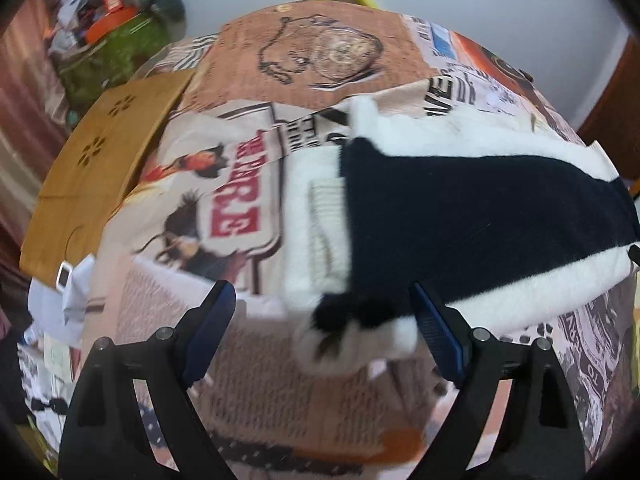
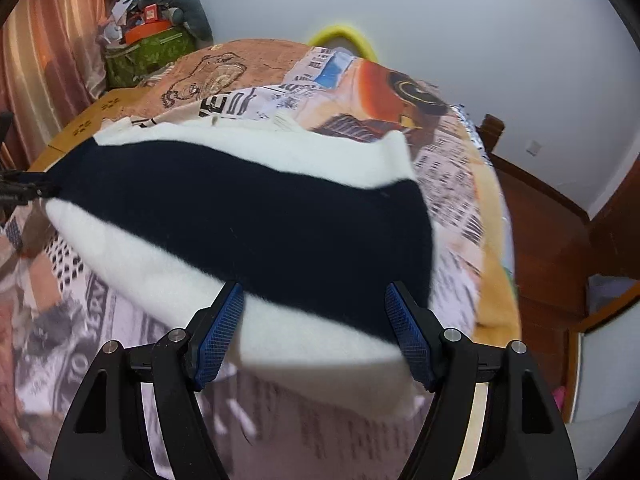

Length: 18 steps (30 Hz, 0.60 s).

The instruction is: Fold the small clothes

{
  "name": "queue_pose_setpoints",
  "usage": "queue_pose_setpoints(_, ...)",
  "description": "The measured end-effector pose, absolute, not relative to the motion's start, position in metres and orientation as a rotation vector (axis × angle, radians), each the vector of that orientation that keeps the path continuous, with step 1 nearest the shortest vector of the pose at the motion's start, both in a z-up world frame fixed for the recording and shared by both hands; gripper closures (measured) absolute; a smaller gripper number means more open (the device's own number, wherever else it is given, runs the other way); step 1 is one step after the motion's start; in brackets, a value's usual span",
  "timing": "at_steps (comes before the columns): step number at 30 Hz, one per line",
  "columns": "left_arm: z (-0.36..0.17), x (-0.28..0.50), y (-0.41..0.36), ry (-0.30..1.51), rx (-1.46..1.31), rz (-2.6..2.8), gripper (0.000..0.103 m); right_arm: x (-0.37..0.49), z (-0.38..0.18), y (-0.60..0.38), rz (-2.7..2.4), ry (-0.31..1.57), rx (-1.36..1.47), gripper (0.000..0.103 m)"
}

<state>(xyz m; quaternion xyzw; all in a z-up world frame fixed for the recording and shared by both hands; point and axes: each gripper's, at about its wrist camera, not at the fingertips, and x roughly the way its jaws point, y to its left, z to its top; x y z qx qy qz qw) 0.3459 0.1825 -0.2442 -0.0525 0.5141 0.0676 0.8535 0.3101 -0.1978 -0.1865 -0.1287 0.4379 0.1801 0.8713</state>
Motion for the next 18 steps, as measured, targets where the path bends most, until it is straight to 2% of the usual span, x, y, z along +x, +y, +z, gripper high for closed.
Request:
queue_pose_setpoints(10, -0.208, 0.307, 0.186, 1.019, -0.173, 0.234, 0.012, 0.295, -0.154, -0.191, 0.369, 0.835, -0.27, 0.033)
queue_pose_setpoints(18, -0.239, 0.297, 0.165, 1.108, -0.39, 0.089, 0.01, 0.295, -0.135, -0.146, 0.498, 0.74, -0.208, 0.027)
